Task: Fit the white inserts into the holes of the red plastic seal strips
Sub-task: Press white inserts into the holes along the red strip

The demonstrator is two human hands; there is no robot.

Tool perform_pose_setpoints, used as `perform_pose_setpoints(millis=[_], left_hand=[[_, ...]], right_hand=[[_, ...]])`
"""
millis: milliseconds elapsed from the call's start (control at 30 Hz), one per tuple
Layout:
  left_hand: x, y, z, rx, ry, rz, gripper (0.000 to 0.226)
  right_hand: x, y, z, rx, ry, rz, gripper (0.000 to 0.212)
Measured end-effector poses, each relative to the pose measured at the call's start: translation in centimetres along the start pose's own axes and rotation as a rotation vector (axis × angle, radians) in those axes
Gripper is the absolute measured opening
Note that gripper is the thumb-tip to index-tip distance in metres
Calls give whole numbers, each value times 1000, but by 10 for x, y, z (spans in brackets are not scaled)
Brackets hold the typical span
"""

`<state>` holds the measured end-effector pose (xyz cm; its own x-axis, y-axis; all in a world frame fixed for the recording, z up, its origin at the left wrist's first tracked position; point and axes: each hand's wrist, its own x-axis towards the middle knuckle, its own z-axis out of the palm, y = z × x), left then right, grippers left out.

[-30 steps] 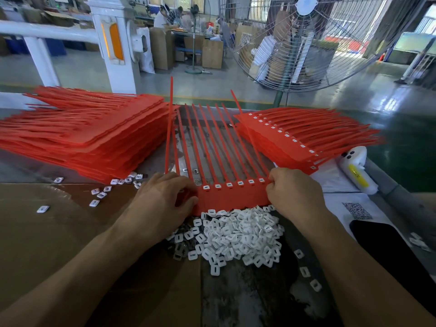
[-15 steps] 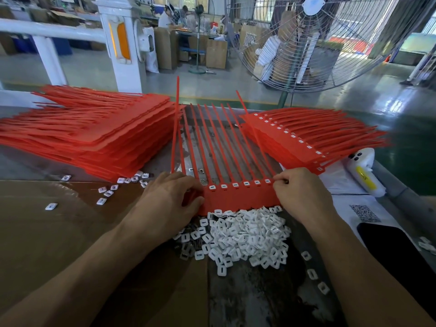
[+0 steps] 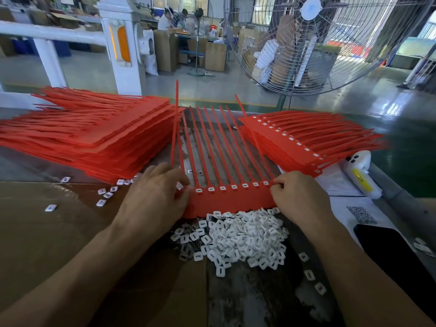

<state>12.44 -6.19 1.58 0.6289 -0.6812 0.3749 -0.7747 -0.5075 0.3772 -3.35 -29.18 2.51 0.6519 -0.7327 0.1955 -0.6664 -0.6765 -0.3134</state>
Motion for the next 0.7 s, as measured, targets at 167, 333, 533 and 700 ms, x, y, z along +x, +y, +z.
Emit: perform_pose_setpoints(millis=[167,333,533,700], left_hand=[[0,-4,-9,166,8,-108,26],[1,-7,-11,230,-39,-189,37],[2,-7,-10,138,-68,-220,30],[6,-13,-5,-58,-28,-289,24]], right_hand=[[-1,4,1,102,71,18,21],[1,5,1,34,61,46,26],[1,6,2,3,31,92,35],[4,10,0,155,173,89,26]])
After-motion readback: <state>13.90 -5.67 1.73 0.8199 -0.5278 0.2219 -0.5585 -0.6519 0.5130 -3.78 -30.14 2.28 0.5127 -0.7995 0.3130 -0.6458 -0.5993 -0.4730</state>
